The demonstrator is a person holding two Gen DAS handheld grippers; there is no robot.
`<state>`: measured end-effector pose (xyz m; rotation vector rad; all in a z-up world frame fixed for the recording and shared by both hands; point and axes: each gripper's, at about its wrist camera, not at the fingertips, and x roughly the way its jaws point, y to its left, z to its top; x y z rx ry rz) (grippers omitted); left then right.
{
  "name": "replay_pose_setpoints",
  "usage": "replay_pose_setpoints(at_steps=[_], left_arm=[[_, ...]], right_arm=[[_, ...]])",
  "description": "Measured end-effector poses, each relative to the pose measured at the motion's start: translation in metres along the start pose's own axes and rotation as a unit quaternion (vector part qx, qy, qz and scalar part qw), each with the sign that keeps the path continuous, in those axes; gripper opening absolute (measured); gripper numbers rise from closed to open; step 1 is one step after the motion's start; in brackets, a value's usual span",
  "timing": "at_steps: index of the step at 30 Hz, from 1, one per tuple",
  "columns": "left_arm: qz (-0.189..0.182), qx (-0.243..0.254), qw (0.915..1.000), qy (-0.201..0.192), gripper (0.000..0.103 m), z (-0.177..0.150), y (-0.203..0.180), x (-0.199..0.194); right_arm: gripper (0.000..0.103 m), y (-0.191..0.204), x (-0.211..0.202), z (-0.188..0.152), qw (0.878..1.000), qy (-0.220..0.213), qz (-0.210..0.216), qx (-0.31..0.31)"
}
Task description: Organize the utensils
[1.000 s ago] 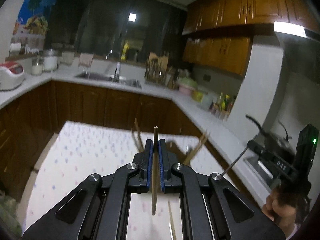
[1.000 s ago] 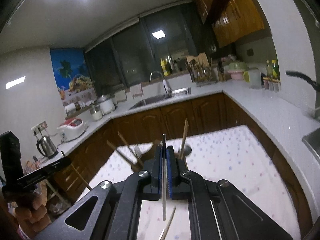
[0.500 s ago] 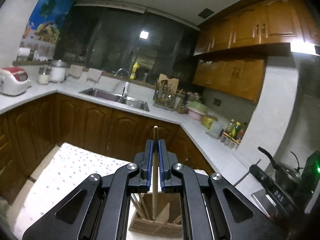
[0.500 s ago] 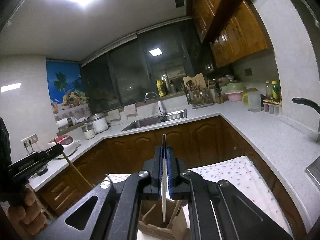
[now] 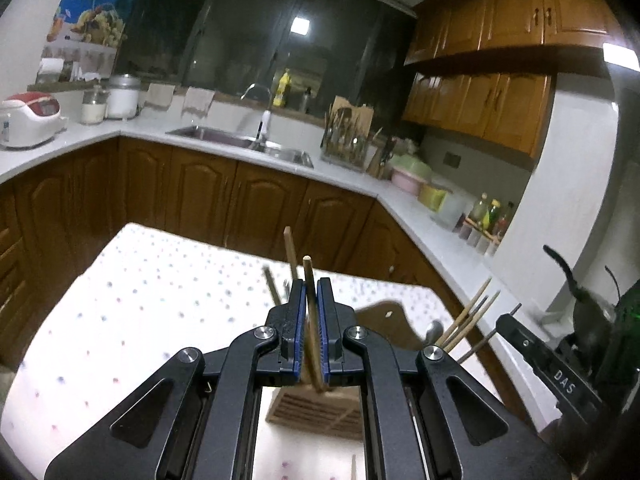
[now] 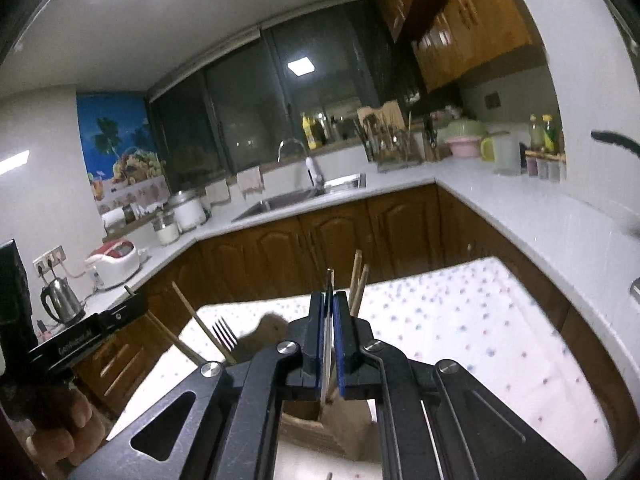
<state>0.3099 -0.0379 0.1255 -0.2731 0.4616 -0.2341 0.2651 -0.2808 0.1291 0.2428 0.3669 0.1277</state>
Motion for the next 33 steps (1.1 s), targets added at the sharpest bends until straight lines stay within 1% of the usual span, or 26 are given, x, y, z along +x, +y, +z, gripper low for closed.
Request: replay_pose_setpoints(at_steps=[3, 5, 19, 20, 22, 23, 24, 26, 27, 28, 29, 30, 31, 32, 33], left_arm=[[0.004, -0.002, 0.9999, 0.011, 0.005, -0.009, 0.001, 0.004], [0.01, 0.006, 0.9999, 0.005, 0.006, -0.011, -0.001, 0.003], [0.003, 0.004, 0.9999, 0.015, 0.006, -0.007, 0.004, 0.002], [0.0, 0.001, 0.9999, 0.015, 0.007, -0.006, 0.005, 0.001], [-0.005, -0.004, 0.9999, 0.011, 0.013, -0.004, 0.006, -0.005], [-0.006, -0.004, 0.9999, 0.008, 0.021, -0.004, 0.006, -0.008], [-0.006, -0.003, 1.0, 0.005, 0.028, -0.004, 0.006, -0.011], [-0.002, -0.001, 1.0, -0.006, 0.032, -0.005, 0.006, -0.021], [-0.002, -0.002, 1.0, -0.008, 0.035, -0.006, 0.006, -0.024], [-0.002, -0.004, 0.9999, -0.01, 0.036, -0.008, 0.007, -0.028], [-0.002, -0.008, 0.9999, -0.011, 0.04, -0.01, 0.009, -0.033], [-0.002, -0.011, 0.9999, -0.011, 0.045, -0.012, 0.01, -0.035], [0.0, -0.015, 0.9998, -0.01, 0.048, -0.015, 0.011, -0.039], [0.002, -0.017, 0.9998, -0.01, 0.054, -0.018, 0.012, -0.042], [0.004, -0.019, 0.9998, -0.01, 0.059, -0.022, 0.014, -0.045]], right_arm=[[0.005, 0.0, 0.008, -0.007, 1.0, 0.018, -0.001, 0.003], [0.004, -0.001, 0.012, -0.01, 1.0, 0.028, -0.001, 0.004], [0.005, -0.003, 0.011, -0.009, 0.999, 0.03, -0.001, 0.012], [0.01, -0.005, 0.013, -0.009, 0.999, 0.031, 0.001, 0.016], [0.011, -0.008, 0.012, -0.009, 0.999, 0.031, 0.007, 0.026], [0.015, -0.009, 0.011, -0.01, 0.999, 0.029, 0.009, 0.032], [0.017, -0.011, 0.01, -0.01, 0.999, 0.026, 0.008, 0.037], [0.03, -0.014, 0.003, -0.01, 0.999, 0.016, 0.005, 0.043], [0.033, -0.015, -0.001, -0.01, 0.999, 0.01, 0.004, 0.047], [0.039, -0.017, -0.005, -0.01, 0.999, 0.005, 0.004, 0.051], [0.045, -0.018, -0.007, -0.009, 0.999, 0.0, 0.004, 0.053], [0.049, -0.019, -0.011, -0.009, 0.998, -0.005, 0.005, 0.056], [0.056, -0.02, -0.016, -0.01, 0.998, -0.011, 0.006, 0.059], [0.06, -0.021, -0.018, -0.01, 0.998, -0.013, 0.006, 0.06], [0.068, -0.021, -0.021, -0.012, 0.998, -0.014, 0.007, 0.061]])
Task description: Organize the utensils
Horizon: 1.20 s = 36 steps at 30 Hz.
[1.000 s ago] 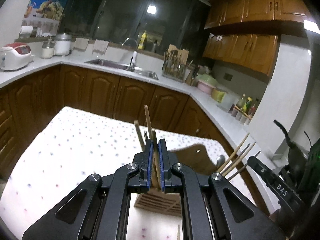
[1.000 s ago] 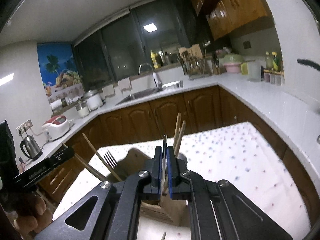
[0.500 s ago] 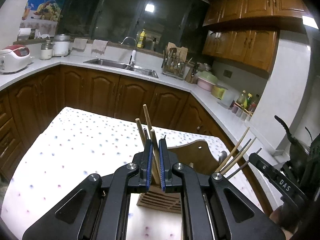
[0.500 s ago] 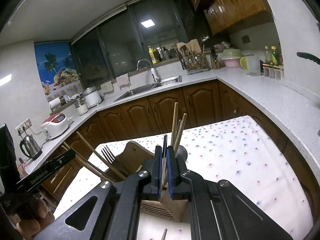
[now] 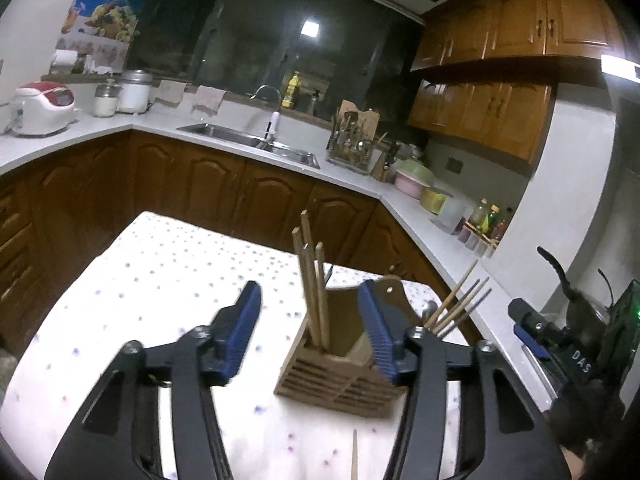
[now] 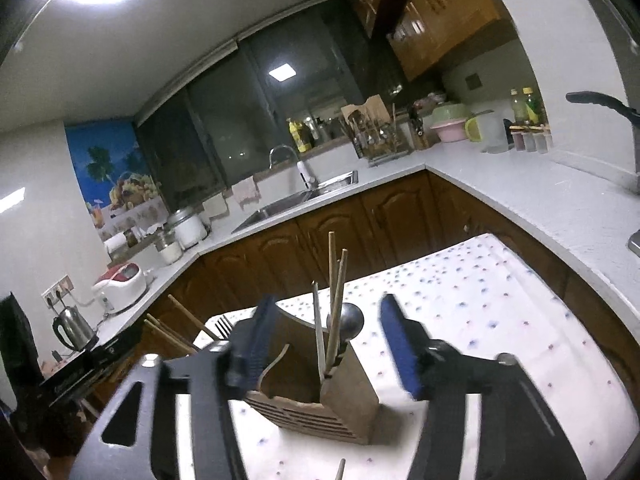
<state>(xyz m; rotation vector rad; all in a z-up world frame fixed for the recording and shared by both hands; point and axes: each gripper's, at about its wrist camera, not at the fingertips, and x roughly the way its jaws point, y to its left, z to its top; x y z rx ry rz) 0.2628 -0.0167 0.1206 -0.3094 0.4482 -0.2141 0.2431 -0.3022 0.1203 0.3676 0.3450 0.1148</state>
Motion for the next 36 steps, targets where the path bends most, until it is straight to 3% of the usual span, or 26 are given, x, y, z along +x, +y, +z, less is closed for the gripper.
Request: replay_pose_setpoints(at_steps=[2, 4, 10, 18, 24, 31, 33, 35, 36], left_arm=[[0.009, -0.002, 1.0, 0.002, 0.07, -0.008, 0.003, -0.006], [0.021, -0.006, 0.9998, 0.004, 0.075, -0.018, 0.007, -0.013], [0.035, -0.021, 0.9986, 0.033, 0.076, -0.051, 0.027, -0.028], [0.055, -0.041, 0.9956, 0.063, 0.076, -0.092, 0.051, -0.051], [0.062, -0.038, 0.9949, 0.07, 0.076, -0.106, 0.053, -0.069], [0.065, -0.006, 0.9971, 0.039, 0.077, -0.109, 0.041, -0.106], [0.072, 0.009, 0.9972, 0.018, 0.088, -0.11, 0.037, -0.119], [0.082, 0.023, 0.9963, -0.006, 0.101, -0.111, 0.033, -0.131], [0.089, 0.03, 0.9953, -0.022, 0.103, -0.114, 0.031, -0.138]], right_arm=[[0.079, 0.0, -0.005, -0.004, 1.0, -0.001, 0.006, 0.001], [0.082, 0.0, -0.009, -0.009, 1.0, -0.001, 0.008, 0.002], [0.09, -0.004, -0.024, -0.041, 1.0, 0.008, 0.009, 0.018], [0.09, -0.013, -0.041, -0.093, 0.998, 0.052, 0.007, 0.043], [0.09, -0.014, -0.061, -0.112, 0.997, 0.062, 0.003, 0.044], [0.09, -0.001, -0.09, -0.122, 0.999, 0.046, 0.002, 0.021], [0.091, 0.004, -0.101, -0.122, 1.0, 0.03, -0.004, 0.004], [0.1, 0.01, -0.116, -0.123, 1.0, 0.0, -0.009, -0.018], [0.103, 0.013, -0.126, -0.124, 0.999, -0.022, -0.013, -0.03]])
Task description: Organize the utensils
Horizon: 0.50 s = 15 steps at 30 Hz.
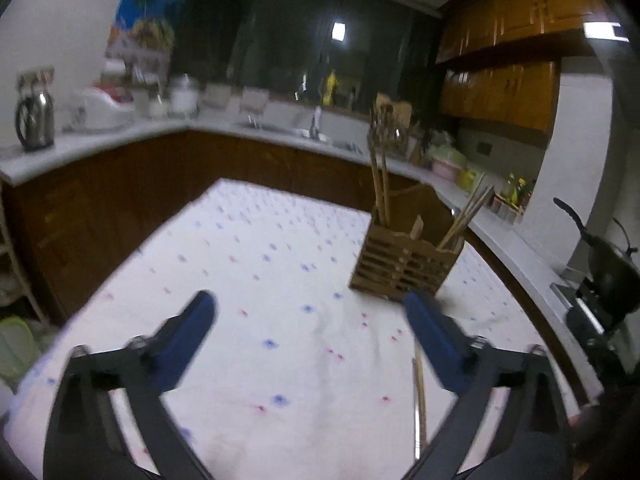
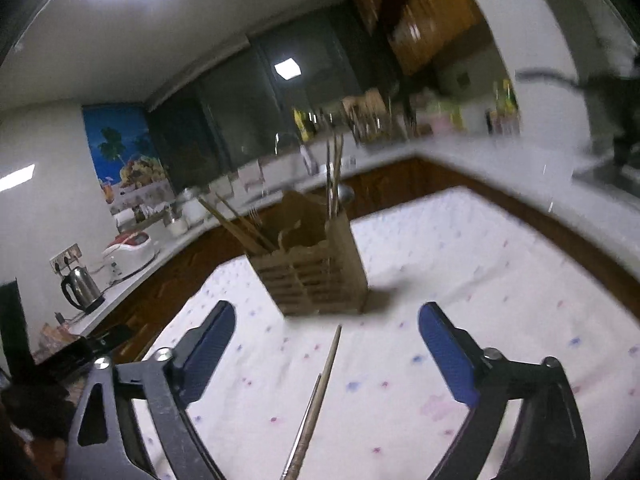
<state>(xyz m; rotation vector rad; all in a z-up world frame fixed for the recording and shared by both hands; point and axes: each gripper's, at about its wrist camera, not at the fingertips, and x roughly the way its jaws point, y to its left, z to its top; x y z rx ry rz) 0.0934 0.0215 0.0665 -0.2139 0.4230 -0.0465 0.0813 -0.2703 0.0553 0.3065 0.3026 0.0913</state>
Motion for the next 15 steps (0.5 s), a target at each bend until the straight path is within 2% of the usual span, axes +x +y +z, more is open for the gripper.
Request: replay_pose_setpoints(at_steps=[2, 6, 15], left_arm=[[0.011, 0.01, 0.9996, -0.024, 0.103, -0.005, -0.001, -0.012], [0.014, 0.016, 0.9993, -0.03, 0.103, -0.019, 0.0, -0.022], [0.025, 0.025, 0.999, -0.026, 0.103, -0.045, 0.006, -0.033]], right_arm=[[0.103, 0.005, -0.017, -0.003, 0.999, -0.04, -0.01, -0.025], [0.103, 0.017, -0.044, -0.014, 0.993, -0.086, -0.023, -0.077], [0.103, 0.023, -0.061, -0.043, 0.99, -0.082, -0.027, -0.115]])
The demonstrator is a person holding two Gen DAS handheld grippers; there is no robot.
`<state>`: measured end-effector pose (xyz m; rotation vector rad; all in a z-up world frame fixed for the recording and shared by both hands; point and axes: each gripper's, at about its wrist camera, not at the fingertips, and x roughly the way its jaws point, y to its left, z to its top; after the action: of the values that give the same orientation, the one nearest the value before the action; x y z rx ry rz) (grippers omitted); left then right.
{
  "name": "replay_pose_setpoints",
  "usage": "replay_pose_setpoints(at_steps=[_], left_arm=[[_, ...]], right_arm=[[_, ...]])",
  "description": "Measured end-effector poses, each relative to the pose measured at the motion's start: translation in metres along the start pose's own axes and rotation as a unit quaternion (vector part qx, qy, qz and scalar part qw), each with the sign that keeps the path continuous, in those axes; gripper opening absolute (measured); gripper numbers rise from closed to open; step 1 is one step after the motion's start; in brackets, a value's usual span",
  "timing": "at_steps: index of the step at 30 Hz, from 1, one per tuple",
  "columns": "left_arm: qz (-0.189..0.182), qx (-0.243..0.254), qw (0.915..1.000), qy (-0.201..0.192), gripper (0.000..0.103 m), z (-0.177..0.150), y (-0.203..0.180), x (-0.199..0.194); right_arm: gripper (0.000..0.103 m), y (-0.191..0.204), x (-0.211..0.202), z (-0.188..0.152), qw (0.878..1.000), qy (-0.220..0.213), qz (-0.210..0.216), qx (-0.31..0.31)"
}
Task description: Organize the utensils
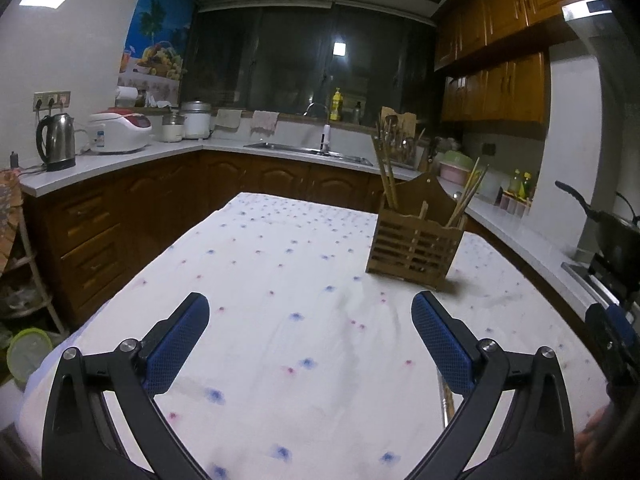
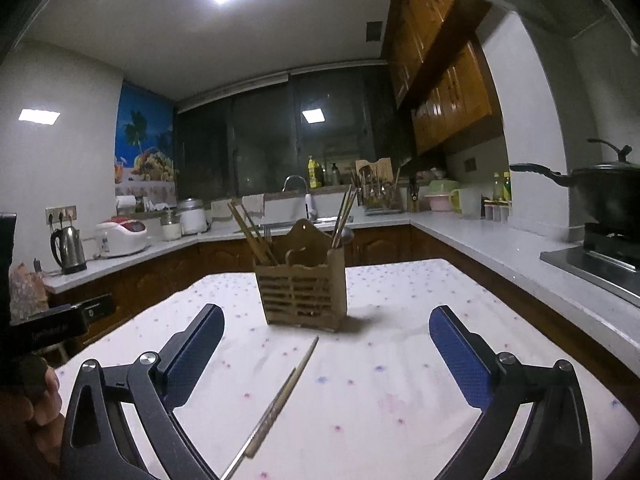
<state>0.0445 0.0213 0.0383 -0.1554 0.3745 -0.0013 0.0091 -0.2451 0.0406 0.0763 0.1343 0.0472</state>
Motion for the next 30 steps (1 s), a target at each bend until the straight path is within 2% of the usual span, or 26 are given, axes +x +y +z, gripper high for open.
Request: replay_pose_setpoints(at_steps=[12, 30], left_arm=[[0.025, 0.023, 0.9994, -0.009, 0.103, -0.025, -0.003, -0.004], [0.022, 0.074, 0.997, -0.011, 0.103, -0.043, -0.029, -0.01]], right_arm=[[0.103, -0.003, -0.01, -0.017, 1.0, 0.017, -0.004, 0.002], [0.103, -0.021, -0.024, -0.031, 1.0, 0.022, -0.008, 0.017]])
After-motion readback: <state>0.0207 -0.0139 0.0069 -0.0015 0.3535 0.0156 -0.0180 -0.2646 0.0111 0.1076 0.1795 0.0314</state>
